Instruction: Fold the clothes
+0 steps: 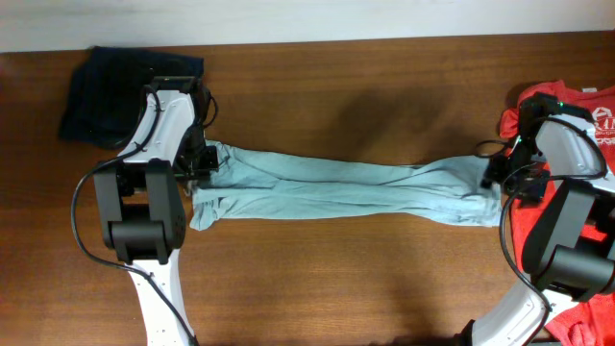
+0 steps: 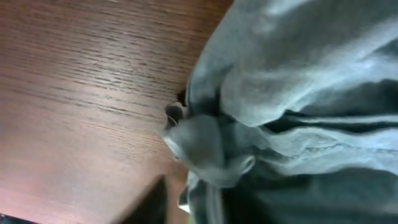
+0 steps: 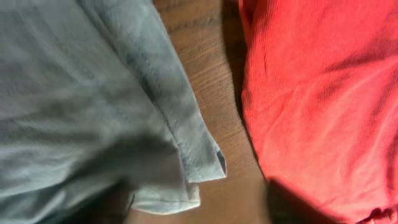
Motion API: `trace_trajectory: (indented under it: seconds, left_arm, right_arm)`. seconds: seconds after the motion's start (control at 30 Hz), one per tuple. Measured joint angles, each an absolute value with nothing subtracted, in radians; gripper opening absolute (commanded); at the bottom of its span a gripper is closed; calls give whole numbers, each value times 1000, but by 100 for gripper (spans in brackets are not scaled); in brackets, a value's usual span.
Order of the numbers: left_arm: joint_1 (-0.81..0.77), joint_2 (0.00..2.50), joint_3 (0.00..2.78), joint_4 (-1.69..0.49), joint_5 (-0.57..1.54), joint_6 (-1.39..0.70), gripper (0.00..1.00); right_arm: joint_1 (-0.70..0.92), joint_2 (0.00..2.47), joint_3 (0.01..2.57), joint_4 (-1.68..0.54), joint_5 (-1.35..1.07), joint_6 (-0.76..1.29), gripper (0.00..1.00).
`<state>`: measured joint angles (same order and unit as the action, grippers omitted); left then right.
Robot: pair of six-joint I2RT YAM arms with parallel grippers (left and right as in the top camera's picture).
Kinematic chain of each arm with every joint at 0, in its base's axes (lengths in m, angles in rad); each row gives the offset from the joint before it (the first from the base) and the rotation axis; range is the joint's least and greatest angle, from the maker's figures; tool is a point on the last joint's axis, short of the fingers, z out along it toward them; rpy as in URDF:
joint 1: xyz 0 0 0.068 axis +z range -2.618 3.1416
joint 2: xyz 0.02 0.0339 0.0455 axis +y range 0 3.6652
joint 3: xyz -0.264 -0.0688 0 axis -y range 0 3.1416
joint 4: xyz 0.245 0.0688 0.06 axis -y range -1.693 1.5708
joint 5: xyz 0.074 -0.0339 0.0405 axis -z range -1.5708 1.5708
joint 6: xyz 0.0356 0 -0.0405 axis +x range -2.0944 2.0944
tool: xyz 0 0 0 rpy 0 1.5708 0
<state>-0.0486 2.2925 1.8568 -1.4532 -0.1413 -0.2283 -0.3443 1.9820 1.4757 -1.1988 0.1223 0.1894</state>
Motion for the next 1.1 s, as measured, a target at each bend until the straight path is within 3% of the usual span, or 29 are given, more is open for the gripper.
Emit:
trace_trajectory:
  seconds: [0.27,0.33,0.37,0.4,0.43,0.5,0.53,0.6,1.1]
  left_arm:
    - [-36,2292,2069,-1551,-148,-228,68]
    - [-35,2292,2184,-1575,-139,-229,70]
    - [-34,2292,2229,-1583,-130,-229,63]
    - [-35,2291,2268,-1588,-118,-232,27]
    - [-35,2288,2297,-1590,-105,-234,0]
    - [-38,2280,2332,-1593,-78,-230,0]
    - [-40,2276,2337,-1597,-64,-229,0]
    - [-49,2274,2333,-1596,-32,-220,0]
    - [-95,2274,1964,-1399,152,-135,0]
  right_arm:
    - [-344,1985,1599,-1282,53,158,98]
    - [-344,1985,1657,-1314,-5,124,97]
    - [-344,1985,1680,-1328,-40,102,93]
    - [-344,1985,1698,-1342,-78,75,78]
    - [-344,1985,1710,-1355,-117,42,63]
    - [-344,1985,1715,-1375,-189,1,28]
    - [-344,1985,1713,-1383,-216,-14,15]
    - [-344,1985,1703,-1384,-257,-40,4]
    - [-223,1985,1463,-1161,-369,-112,4]
